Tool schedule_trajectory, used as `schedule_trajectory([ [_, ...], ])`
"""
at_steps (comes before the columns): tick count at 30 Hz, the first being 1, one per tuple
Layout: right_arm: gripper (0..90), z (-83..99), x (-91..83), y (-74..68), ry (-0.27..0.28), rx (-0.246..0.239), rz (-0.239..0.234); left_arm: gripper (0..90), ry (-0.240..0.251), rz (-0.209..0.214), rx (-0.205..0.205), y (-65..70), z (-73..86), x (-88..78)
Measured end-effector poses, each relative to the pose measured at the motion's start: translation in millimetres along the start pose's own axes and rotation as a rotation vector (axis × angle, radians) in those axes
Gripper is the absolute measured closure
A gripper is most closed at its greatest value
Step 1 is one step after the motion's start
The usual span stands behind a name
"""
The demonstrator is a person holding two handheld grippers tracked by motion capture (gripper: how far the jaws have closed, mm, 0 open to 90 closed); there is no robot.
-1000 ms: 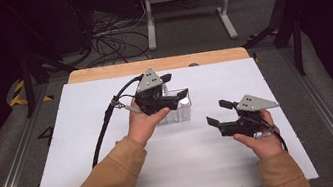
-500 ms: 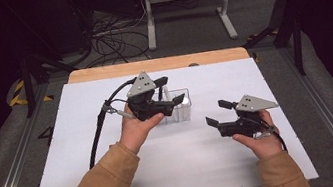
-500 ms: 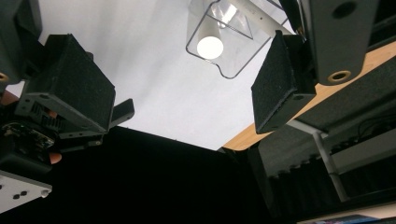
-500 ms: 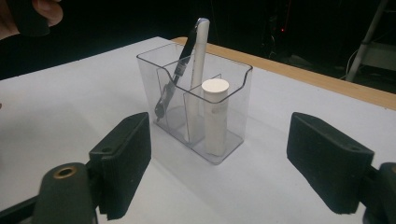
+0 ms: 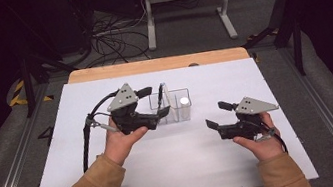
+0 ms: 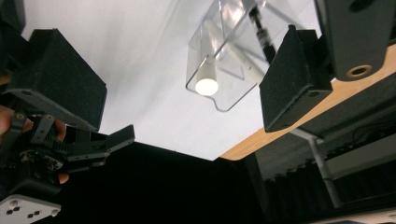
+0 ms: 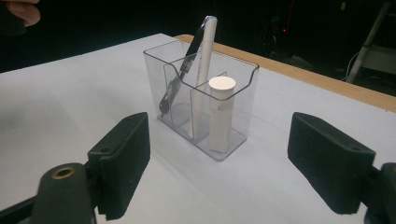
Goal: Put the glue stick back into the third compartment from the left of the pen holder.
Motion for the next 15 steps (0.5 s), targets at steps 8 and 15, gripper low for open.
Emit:
schedule_trajectory([
  [8, 21.0, 4.1, -3.1, -5.3, -0.007, -0.022, -0.004, 14.3, -0.001, -0.023, -0.004, -0.8, 28.7, -27.5],
  [15, 20.7, 8.1, -9.7, -6.9, 0.004, -0.025, 0.000, 13.7, -0.002, -0.039, -0.022, -8.4, 52.3, -44.3],
])
Point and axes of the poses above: each handheld gripper's, and its own axes: x roughly forward along the jaws, z roughly out of its underside, y roughly to its right, the point moved 9 cm from there along x, roughly forward along the jaws, and after that the axes turned 5 degrees about -x, right-handed, at the moved point
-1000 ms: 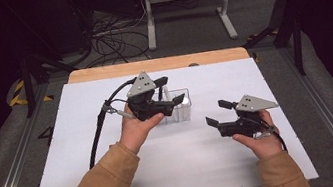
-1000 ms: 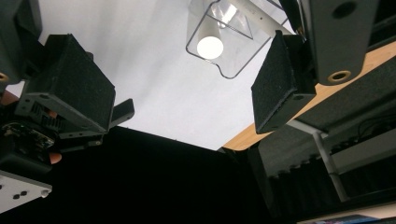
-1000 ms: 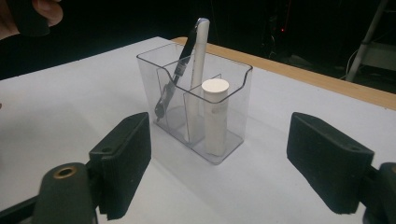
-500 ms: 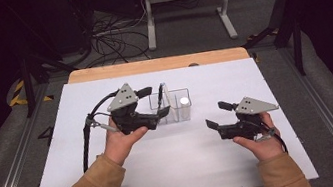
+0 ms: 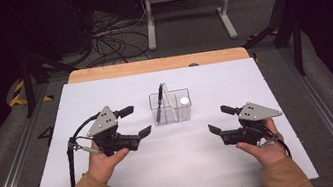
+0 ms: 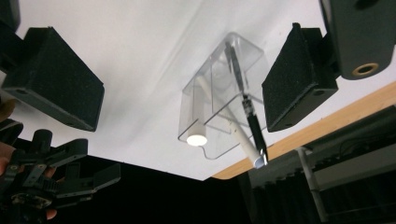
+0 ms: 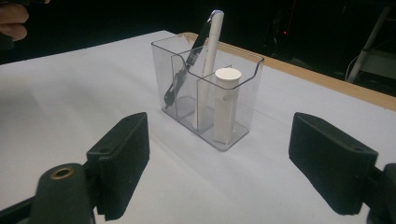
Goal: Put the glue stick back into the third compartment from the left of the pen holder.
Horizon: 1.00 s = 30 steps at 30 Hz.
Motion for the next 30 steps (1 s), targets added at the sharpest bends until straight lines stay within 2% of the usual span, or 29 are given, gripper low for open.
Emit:
schedule_trajectory([
  [3, 20.6, 2.4, -1.6, -2.0, -0.004, -0.005, -0.002, 13.3, -0.006, -0.019, 0.005, -5.0, 10.6, -8.7],
  [9, 20.5, 7.4, -3.7, -5.6, -0.009, -0.011, -0.012, 12.5, -0.023, -0.031, -0.031, -11.0, 30.1, -20.0],
  [12, 20.4, 7.3, -5.0, -6.8, -0.004, -0.013, -0.024, 12.5, -0.020, -0.038, -0.034, -12.6, 39.0, -24.5],
  [20, 20.3, 10.2, -6.5, -5.7, -0.007, -0.016, -0.032, 11.5, -0.033, -0.097, -0.021, -24.3, 68.7, -37.9],
  [26, 20.3, 14.6, -5.0, -4.1, -0.019, -0.013, -0.030, 11.0, -0.034, -0.093, -0.080, -28.1, 89.7, -51.5],
  [30, 20.2, 16.0, -3.7, -4.7, -0.026, -0.016, -0.031, 11.0, -0.032, -0.089, -0.118, -29.6, 95.0, -55.7],
])
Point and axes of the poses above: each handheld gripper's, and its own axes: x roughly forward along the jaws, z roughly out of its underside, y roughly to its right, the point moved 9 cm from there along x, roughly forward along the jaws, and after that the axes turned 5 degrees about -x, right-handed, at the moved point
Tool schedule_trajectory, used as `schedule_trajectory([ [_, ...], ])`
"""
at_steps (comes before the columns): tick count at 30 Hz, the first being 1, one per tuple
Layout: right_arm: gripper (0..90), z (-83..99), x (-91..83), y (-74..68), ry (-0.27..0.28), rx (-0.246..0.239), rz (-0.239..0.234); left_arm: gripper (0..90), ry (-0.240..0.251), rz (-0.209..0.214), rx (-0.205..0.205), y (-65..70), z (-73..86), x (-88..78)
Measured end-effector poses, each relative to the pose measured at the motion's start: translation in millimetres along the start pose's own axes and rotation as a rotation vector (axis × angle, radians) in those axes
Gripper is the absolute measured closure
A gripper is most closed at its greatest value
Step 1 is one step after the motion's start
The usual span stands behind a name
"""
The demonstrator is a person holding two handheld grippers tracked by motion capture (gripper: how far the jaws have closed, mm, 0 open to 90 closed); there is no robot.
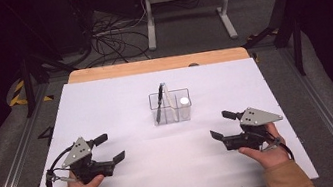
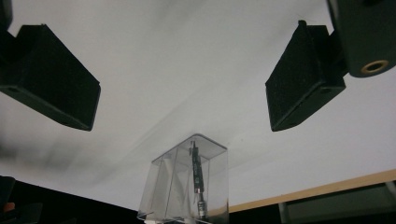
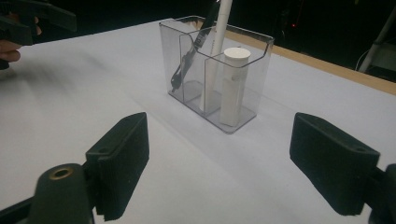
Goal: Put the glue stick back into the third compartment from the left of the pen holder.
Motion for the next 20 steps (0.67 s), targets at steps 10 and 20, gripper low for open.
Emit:
schedule_trajectory([
  [10, 19.9, 2.4, 2.0, 0.3, -0.010, -0.001, 0.002, 11.4, -0.011, -0.024, 0.014, -5.0, -1.5, -0.8],
  [20, 19.8, 2.4, 3.3, 0.4, -0.009, -0.001, 0.000, 11.1, -0.004, -0.026, 0.013, -4.8, -2.4, -2.3],
])
Point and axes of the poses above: each handheld gripper's, and its own axes: x roughly forward along the jaws, z roughly out of its underside, y roughly to its right, the point moved 9 cm from there along x, roughly forward along the jaws, and after that the axes turned 5 degrees about -x, right-handed, at the moved point
